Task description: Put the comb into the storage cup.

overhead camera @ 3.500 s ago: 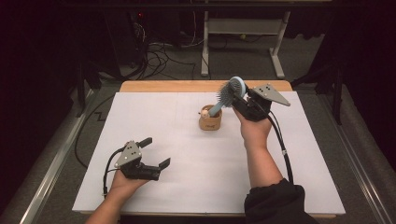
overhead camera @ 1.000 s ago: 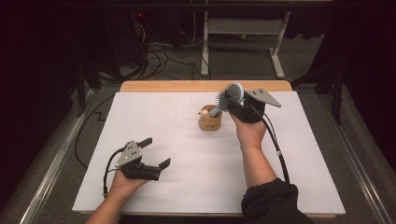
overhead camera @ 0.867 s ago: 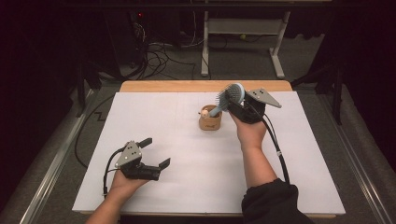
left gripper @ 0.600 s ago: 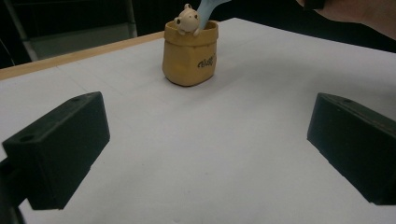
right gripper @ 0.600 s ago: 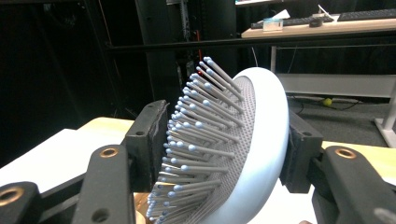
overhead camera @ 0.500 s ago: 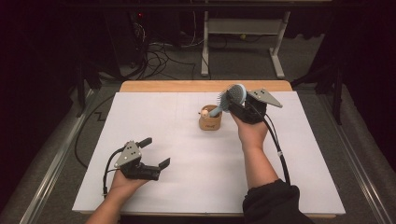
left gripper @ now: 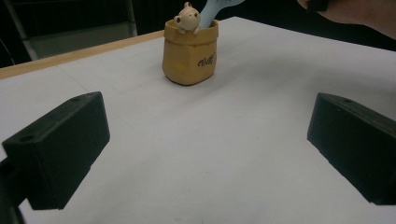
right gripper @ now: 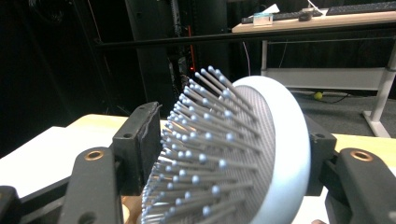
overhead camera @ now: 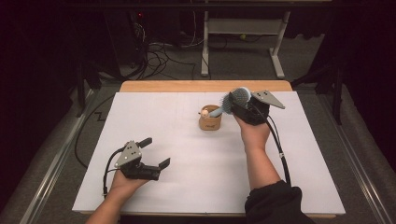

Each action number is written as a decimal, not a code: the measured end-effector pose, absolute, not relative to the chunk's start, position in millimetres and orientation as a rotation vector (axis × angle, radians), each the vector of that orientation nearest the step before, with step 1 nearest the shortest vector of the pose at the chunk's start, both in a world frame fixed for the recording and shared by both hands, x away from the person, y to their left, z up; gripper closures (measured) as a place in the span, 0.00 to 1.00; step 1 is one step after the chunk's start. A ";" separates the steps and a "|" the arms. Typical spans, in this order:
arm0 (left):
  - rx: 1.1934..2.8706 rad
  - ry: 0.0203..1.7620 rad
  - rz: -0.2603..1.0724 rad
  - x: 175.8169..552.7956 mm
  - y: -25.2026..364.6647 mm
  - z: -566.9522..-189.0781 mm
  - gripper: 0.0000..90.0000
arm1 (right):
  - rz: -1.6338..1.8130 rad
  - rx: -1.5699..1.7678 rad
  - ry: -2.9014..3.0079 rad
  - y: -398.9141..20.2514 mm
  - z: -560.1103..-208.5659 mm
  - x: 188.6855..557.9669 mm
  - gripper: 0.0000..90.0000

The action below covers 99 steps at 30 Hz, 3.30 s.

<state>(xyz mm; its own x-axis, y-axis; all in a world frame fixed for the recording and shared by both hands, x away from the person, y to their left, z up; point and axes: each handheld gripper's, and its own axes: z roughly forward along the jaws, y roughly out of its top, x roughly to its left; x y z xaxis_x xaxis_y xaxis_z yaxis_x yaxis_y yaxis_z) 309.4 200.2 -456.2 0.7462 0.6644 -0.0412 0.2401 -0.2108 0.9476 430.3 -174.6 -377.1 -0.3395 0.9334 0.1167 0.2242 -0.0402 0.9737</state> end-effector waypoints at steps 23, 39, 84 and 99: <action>1.785 0.709 0.450 309.2 200.0 -456.5 0.00 | 1.409 1.236 1.657 -178.3 -378.2 433.4 0.26; 1.780 0.707 0.456 308.5 200.7 -455.5 0.00 | 1.417 1.208 1.675 -178.5 -375.5 432.2 0.07; 1.790 0.729 0.424 312.9 201.1 -459.2 0.00 | 1.326 1.143 1.835 -187.9 -421.2 381.0 0.00; 1.776 0.722 0.424 312.6 202.5 -458.1 0.00 | 1.353 1.146 1.875 -202.5 -455.2 338.4 0.00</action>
<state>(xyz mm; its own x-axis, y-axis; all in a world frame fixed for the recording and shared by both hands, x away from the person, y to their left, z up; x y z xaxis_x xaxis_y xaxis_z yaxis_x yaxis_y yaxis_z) 312.6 202.5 -458.1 0.7486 0.6594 -0.0692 0.2603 -0.1962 0.9454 338.4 -202.5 -455.2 -0.4825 0.8748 0.0432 0.3169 0.1284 0.9397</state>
